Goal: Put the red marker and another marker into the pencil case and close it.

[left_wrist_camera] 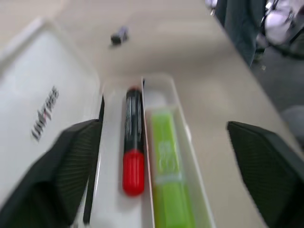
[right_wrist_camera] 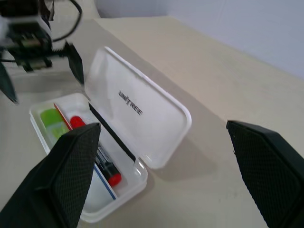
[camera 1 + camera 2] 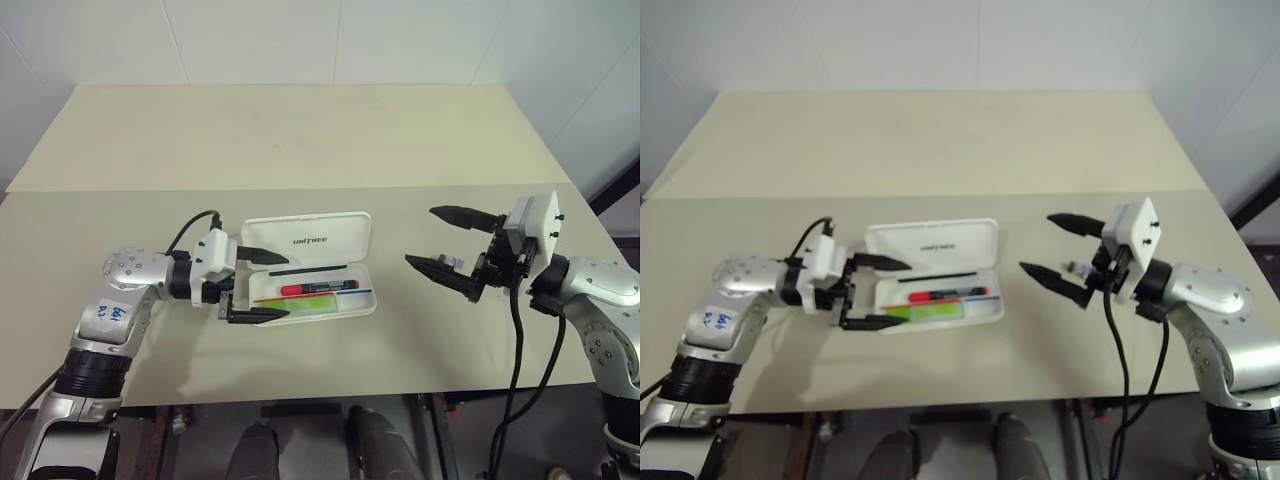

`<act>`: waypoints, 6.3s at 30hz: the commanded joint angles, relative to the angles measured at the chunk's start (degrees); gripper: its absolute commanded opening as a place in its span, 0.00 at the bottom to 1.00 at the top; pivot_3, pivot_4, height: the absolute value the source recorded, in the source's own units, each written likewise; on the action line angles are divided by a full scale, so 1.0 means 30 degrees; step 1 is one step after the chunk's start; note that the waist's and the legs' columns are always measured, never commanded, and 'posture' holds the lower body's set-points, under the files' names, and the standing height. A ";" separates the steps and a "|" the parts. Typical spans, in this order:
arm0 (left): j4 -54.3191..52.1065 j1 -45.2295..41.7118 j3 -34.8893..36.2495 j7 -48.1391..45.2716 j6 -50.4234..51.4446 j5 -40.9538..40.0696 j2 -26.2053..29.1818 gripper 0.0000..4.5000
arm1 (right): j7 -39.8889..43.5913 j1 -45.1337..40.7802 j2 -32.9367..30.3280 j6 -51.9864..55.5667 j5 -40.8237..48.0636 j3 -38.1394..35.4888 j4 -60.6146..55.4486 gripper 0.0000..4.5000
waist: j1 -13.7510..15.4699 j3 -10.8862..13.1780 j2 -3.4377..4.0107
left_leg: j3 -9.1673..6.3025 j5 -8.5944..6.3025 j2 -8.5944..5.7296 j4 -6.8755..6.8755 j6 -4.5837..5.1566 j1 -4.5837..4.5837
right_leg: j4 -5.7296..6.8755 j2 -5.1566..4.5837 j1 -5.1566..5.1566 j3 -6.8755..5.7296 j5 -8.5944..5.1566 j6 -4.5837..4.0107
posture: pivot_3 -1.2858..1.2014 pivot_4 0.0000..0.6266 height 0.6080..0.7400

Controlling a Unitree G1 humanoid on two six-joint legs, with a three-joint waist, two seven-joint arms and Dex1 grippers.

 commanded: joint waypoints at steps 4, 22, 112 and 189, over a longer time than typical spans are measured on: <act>-0.2551 -0.1621 0.2397 0.1180 0.4258 -0.3940 0.0987 0.99 | 0.1523 0.0408 -0.1012 -0.1491 -0.1411 -0.0537 0.4641 1.00 | 0.0037 0.0004 0.0000 | -0.0001 -0.0001 0.0000 0.0018 0.0001 0.0001 | 0.0008 0.0000 0.0004 0.0001 -0.0002 -0.0001 | 0.52 0.24 1.00; -0.2921 -0.1917 0.2110 0.0210 0.5256 -0.4021 0.2292 0.99 | 0.5447 -0.6359 0.0272 -0.8253 -0.5852 0.1882 1.9723 1.00 | -0.0930 0.0020 0.0031 | -0.0001 0.0004 -0.0001 0.0030 -0.0006 0.0015 | 0.0038 0.0004 0.0012 0.0003 0.0041 0.0080 | 0.52 0.24 1.00; -0.2840 0.1204 0.2293 0.0265 0.1693 -0.2253 0.2427 1.00 | 0.9401 -0.7767 0.5889 -0.6966 -0.6542 0.8490 1.2361 0.77 | -0.1035 0.0034 0.0057 | -0.0023 0.0027 -0.0001 0.0038 -0.0048 0.0027 | 0.0163 0.0009 -0.0018 0.0007 0.0013 0.0070 | 0.52 0.24 1.00; 0.3794 -0.2009 0.2231 0.3025 0.2988 0.0017 0.0594 0.01 | 0.2659 -0.1952 0.0024 -0.2408 -0.2158 0.1061 0.1455 1.00 | -0.0421 0.0035 0.0051 | -0.0028 0.0021 -0.0002 0.0006 -0.0039 0.0007 | 0.0115 0.0015 -0.0026 -0.0001 -0.0004 0.0068 | 0.52 0.24 1.00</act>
